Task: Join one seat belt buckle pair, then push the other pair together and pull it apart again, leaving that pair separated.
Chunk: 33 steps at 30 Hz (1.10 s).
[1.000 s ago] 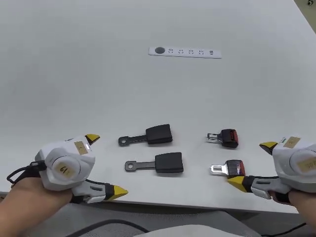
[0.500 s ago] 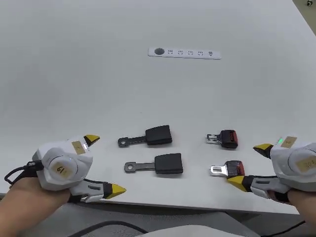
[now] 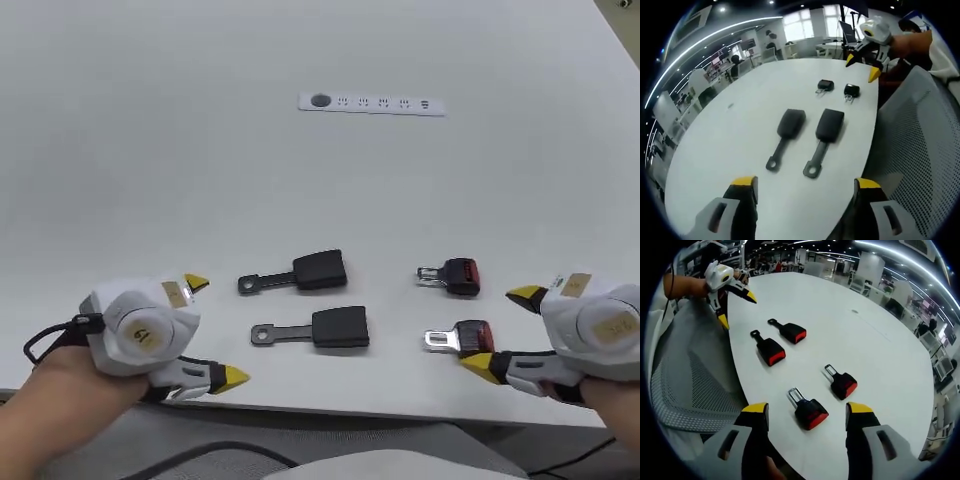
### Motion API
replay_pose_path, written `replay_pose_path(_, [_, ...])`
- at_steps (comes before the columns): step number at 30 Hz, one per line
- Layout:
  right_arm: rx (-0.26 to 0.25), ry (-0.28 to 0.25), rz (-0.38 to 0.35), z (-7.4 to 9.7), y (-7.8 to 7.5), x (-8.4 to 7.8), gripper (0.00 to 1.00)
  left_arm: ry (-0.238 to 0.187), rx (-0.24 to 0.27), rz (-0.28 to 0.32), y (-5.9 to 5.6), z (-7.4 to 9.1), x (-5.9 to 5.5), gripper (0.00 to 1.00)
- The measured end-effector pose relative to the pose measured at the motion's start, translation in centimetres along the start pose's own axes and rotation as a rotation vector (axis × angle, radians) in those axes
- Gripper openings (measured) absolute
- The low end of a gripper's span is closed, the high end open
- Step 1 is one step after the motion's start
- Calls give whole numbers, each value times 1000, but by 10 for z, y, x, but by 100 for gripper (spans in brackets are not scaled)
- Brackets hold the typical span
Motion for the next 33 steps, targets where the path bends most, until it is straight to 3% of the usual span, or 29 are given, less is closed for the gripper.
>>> replay_pose_path(7, [8,1,31,-5,0,-1,59,-5,-14,-59,0,-9,5,67])
replay_pose_path(17, [77,10,120,-26,7,1,49,23,-60,-59,-2,-29,9,58])
replay_pose_path(20, [99,16,140,-35,7,0,47,21,-101,-98,-11,-37,16,48])
replay_pose_path(29, [147,39,178,-36,-1,-3,41,37,-154,-166,-25,-59,37,48])
replay_pose_path(33, [175,60,207,-35,3,-7,40,46,-181,-201,-31,-67,47,47])
Point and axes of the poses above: the centre of the closed fingertips' face, and the gripper's own axes: z roughly backward along the fingers, y roughly to its left, x roughly out of its top, the point moved 4 cm from there along z, roughly backward along the fingers, and after that the axes turned 14 degrees about z, right-handed, at the moved point
